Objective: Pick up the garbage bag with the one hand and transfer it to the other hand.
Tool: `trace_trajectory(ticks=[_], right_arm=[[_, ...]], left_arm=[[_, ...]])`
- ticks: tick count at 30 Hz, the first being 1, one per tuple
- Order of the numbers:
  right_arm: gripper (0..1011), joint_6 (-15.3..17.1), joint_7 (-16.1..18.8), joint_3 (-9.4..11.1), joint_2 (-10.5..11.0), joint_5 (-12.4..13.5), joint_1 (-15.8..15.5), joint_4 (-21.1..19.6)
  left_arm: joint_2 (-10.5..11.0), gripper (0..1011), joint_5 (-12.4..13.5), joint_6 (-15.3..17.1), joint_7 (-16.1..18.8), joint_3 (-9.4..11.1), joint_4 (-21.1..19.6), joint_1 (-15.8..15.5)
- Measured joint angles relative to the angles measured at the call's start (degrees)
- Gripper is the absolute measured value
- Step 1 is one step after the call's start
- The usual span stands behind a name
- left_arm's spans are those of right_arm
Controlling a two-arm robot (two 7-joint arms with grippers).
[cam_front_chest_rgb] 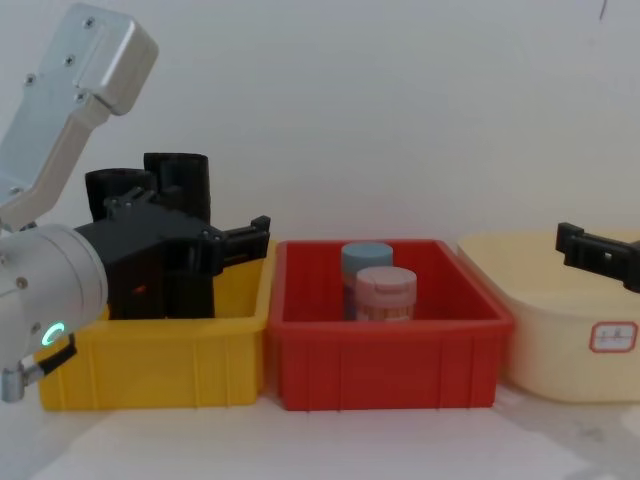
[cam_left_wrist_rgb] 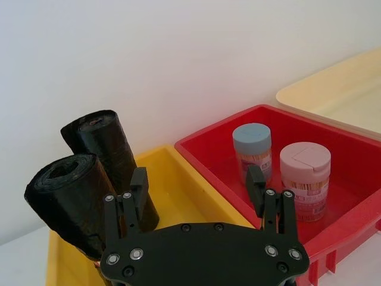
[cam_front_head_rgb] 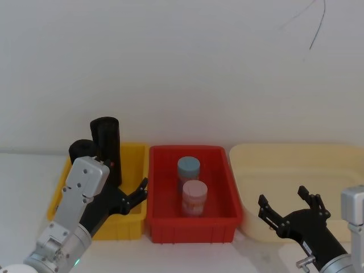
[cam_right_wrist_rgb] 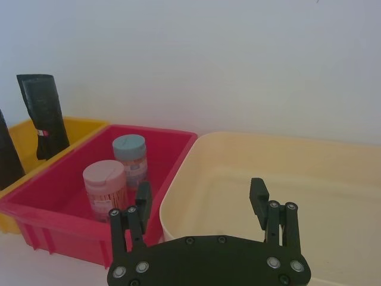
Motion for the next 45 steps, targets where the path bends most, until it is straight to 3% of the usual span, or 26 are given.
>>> trace_trajectory(ticks=[37, 45], right_arm=[[1001, 0.0, 0.0, 0.0, 0.0, 0.0, 0.0, 0.0], [1002, 0.4, 2.4, -0.5, 0.2, 0.4, 2.1, 1.6]], left_arm=[[0.0, 1001, 0.0, 0.0, 0.0, 0.0, 0.0, 0.0], [0.0, 1001, 0.0, 0.0, 0.0, 0.0, 0.0, 0.0]])
